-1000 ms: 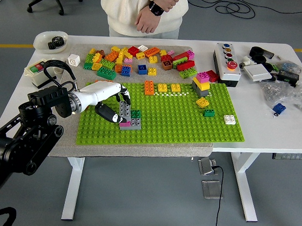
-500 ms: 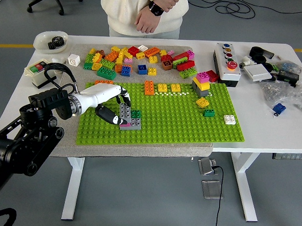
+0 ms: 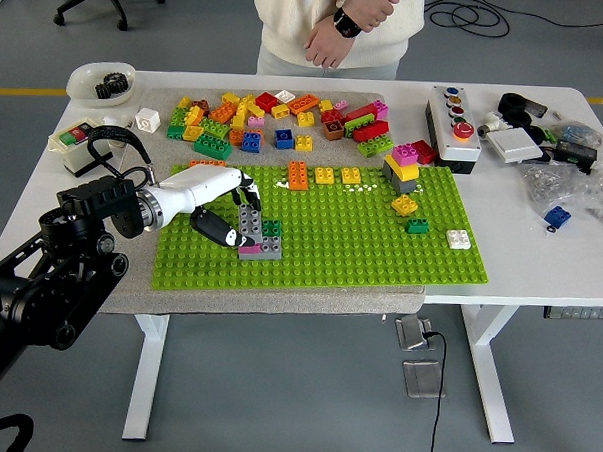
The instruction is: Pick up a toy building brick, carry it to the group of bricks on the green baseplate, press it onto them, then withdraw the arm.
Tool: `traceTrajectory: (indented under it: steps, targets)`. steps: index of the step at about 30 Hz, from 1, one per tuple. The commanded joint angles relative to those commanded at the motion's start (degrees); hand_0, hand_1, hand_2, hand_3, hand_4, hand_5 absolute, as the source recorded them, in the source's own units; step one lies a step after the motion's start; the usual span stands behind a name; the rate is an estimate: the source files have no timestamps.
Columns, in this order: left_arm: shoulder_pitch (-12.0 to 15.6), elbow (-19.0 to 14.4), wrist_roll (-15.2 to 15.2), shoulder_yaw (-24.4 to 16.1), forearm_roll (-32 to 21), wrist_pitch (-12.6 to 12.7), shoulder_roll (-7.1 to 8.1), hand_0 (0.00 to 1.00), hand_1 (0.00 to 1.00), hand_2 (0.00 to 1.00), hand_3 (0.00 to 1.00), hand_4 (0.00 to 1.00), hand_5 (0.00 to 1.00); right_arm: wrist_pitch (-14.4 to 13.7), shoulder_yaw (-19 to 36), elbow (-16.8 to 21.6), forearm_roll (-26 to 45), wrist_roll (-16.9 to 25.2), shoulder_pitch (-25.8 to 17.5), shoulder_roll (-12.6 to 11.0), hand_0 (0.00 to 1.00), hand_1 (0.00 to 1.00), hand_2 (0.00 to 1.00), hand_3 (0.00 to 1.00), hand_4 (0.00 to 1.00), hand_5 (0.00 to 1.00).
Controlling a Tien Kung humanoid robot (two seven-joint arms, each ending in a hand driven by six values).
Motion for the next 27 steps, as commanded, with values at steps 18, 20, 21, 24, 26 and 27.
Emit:
traceTrajectory:
  steps: [18, 20, 21, 24, 26, 27]
  targets:
    - [-0.64, 1.16, -0.87, 1.23, 0.0, 0.99, 0.86, 0.708, 0.623, 0.544, 0.541, 0.808, 0.207, 0.04, 0.02, 0.0, 0.18, -0.03, 0.16, 0.02, 0.746, 0.641, 0.681, 0.637, 0.854, 0.567]
    - [-0.59, 1.26, -0.91, 1.35, 0.0, 1.03, 0.85, 0.712, 0.622, 0.544, 0.541, 0.811, 0.203, 0.05, 0.01, 0.0, 0.18, -0.03, 0.14, 0.02, 0.746, 0.641, 0.681, 0.637, 0.854, 0.567]
    - [-0.56, 1.33, -0.99, 1.38, 0.0, 1.06, 0.84, 0.712, 0.622, 0.544, 0.541, 0.811, 0.203, 0.05, 0.02, 0.0, 0.17, -0.04, 0.14, 0.02, 0.746, 0.641, 0.681, 0.637, 0.854, 0.567]
    - [-0.49, 1.44, -1.08, 1.42, 0.0, 1.03, 0.86, 0.712, 0.622, 0.544, 0.541, 0.811, 0.203, 0.05, 0.0, 0.0, 0.18, -0.03, 0.13, 0.01, 0.746, 0.641, 0.681, 0.637, 0.854, 0.567]
    - [-0.46, 1.42, -1.15, 1.42, 0.0, 0.97, 0.85, 0.714, 0.623, 0.545, 0.542, 0.811, 0.199, 0.05, 0.02, 0.0, 0.15, -0.03, 0.12, 0.0, 0.746, 0.641, 0.681, 0.636, 0.854, 0.567]
    - [-0.46, 1.39, -1.17, 1.43, 0.0, 0.93, 0.84, 0.714, 0.623, 0.545, 0.542, 0.811, 0.199, 0.05, 0.02, 0.0, 0.15, -0.04, 0.11, 0.01, 0.746, 0.641, 0.681, 0.636, 0.854, 0.567]
